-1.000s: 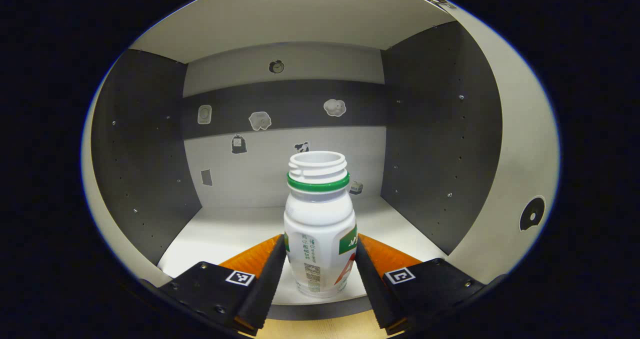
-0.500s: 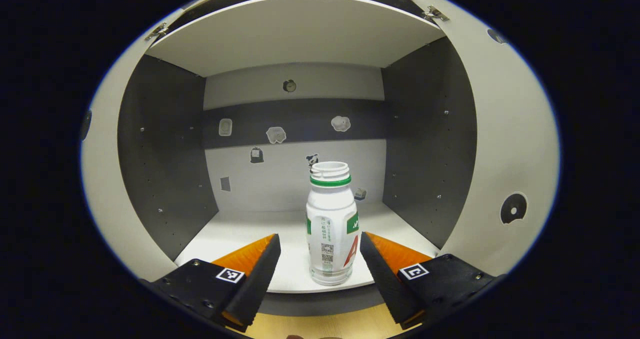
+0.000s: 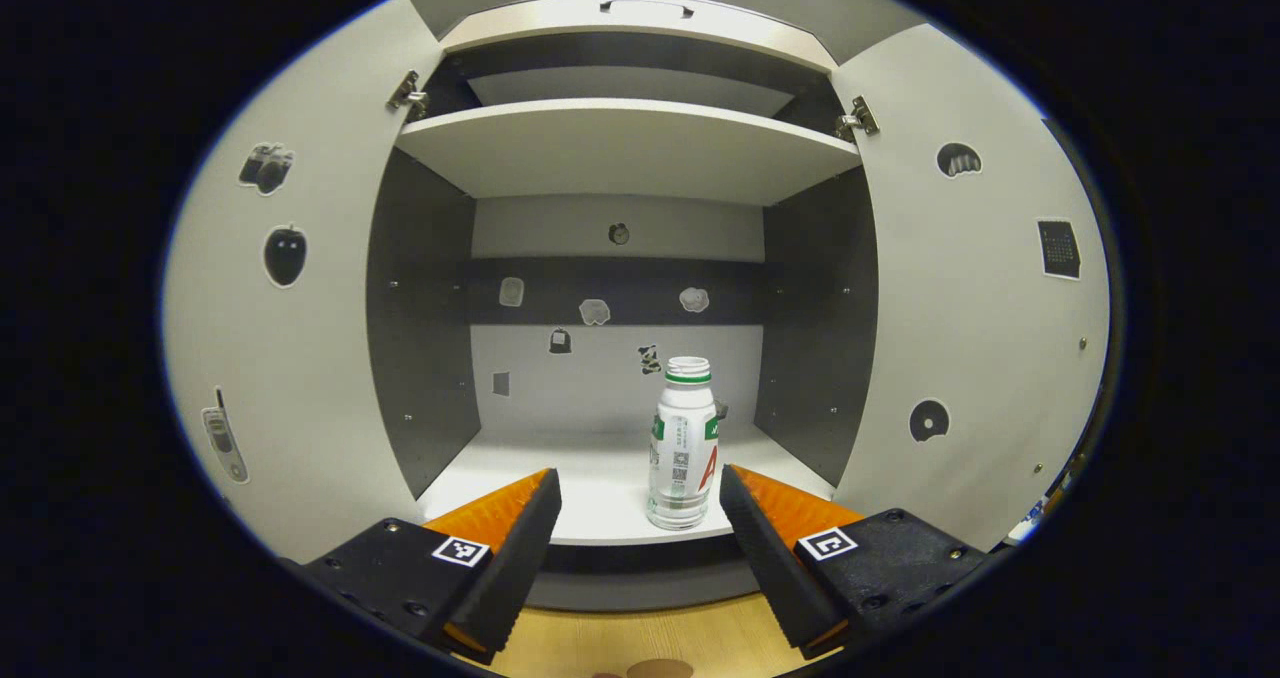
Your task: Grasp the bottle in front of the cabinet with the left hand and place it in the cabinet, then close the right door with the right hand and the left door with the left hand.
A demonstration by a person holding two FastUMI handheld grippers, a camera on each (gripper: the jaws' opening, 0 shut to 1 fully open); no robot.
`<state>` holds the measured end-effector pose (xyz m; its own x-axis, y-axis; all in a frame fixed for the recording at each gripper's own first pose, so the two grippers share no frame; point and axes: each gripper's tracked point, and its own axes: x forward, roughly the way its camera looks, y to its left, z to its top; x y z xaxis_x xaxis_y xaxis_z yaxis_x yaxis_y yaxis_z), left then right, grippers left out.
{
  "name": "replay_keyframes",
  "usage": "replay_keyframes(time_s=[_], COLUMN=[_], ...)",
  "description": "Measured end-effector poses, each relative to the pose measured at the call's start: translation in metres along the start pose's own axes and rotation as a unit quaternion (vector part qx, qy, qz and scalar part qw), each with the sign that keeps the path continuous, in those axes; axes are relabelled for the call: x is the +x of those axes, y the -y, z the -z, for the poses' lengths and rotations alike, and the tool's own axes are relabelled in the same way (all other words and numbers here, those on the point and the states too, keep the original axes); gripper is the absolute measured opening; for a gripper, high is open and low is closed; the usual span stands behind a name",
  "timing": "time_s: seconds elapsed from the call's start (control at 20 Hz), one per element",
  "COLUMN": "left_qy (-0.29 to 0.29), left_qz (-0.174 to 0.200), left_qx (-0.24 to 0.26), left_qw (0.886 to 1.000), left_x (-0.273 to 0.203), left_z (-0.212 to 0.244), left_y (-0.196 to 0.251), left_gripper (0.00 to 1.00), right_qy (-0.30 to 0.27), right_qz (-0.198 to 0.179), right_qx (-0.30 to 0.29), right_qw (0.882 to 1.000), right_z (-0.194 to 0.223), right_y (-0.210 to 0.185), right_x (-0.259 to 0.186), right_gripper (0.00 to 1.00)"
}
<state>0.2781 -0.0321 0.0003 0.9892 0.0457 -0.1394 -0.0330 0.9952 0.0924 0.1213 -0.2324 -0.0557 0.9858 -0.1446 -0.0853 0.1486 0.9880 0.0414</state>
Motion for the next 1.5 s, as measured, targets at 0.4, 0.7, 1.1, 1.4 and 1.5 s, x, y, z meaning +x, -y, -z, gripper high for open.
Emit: replay_keyframes(time_s=[0.4,0.7,1.1,1.4,1.5], left_qy=[0.026,0.039,0.037,0.033,0.035], left_qz=[-0.045,-0.075,-0.086,-0.088,-0.081], left_qx=[-0.031,-0.057,-0.071,-0.058,-0.057], left_qw=[0.998,0.995,0.993,0.994,0.994], left_x=[-0.094,-0.150,-0.171,-0.170,-0.168], left_z=[0.007,0.010,0.016,0.017,0.015], left_y=[-0.045,-0.076,-0.109,-0.128,-0.129], left_gripper=[0.95,0.95,0.95,0.95,0.95], right_qy=[-0.013,-0.020,-0.036,-0.036,-0.035], right_qz=[-0.021,-0.045,-0.057,-0.043,-0.039], right_qx=[-0.011,-0.015,-0.008,0.004,0.003], right_qw=[1.000,0.999,0.998,0.998,0.999], right_z=[0.004,0.009,0.020,0.021,0.021], right_y=[-0.009,-0.026,-0.048,-0.055,-0.059], right_x=[0.027,0.045,0.059,0.061,0.059], right_gripper=[0.97,0.97,0.92,0.94,0.94])
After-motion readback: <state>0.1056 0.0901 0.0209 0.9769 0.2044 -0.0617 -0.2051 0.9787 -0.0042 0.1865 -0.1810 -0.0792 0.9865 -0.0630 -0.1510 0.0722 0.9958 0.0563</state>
